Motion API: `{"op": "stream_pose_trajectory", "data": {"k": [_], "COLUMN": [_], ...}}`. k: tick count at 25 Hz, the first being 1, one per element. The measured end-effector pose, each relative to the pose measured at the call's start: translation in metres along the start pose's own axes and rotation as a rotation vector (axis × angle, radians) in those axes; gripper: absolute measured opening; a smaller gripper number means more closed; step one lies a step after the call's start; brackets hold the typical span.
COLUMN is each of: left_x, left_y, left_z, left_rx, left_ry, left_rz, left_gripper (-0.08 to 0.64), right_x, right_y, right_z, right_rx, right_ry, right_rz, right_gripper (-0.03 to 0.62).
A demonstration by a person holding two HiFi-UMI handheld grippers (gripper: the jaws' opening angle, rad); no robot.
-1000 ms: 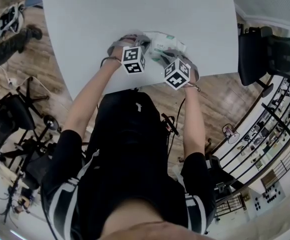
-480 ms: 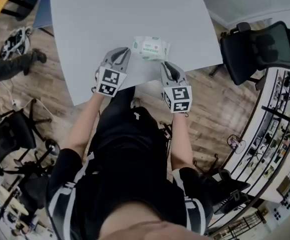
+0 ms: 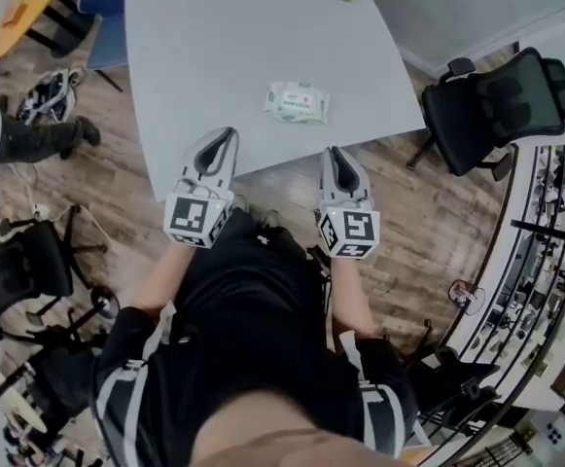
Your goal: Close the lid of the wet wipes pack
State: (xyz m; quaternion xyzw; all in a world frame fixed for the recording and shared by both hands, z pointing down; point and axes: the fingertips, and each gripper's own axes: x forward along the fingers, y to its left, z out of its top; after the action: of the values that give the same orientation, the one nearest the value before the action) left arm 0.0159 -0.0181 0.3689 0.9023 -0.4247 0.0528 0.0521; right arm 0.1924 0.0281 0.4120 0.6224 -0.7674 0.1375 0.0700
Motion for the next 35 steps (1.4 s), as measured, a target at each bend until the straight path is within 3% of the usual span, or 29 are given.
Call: {"op": "stream_pose_trajectory", "data": {"k": [4,17,35], "left_x": [-0.032,-0.072,-0.076], "left_y": [-0.007,0.012,0.008], "left_z": [0.013,-0.008,-0.011], "left_rx": [-0.009,-0.046,-0.065], "left_ry": [-0.061,-0.049,-0.051], "left_rz": [0.006,-0.07,-0.113], "left_gripper": [0.032,0.032,0.032], "right_x": [-0.024,-0.048,-0.052], "right_y": [0.021,0.087,0.099], "right_z": [0.008,-0.007,-0.004], "right_rx": [0.03,0.095,0.072], "right_ry": [-0.038,-0.057,-0.057], "right_rz": [-0.037,-0.119,-0.144], "right_gripper": [0.051,0.038,0.021]}}
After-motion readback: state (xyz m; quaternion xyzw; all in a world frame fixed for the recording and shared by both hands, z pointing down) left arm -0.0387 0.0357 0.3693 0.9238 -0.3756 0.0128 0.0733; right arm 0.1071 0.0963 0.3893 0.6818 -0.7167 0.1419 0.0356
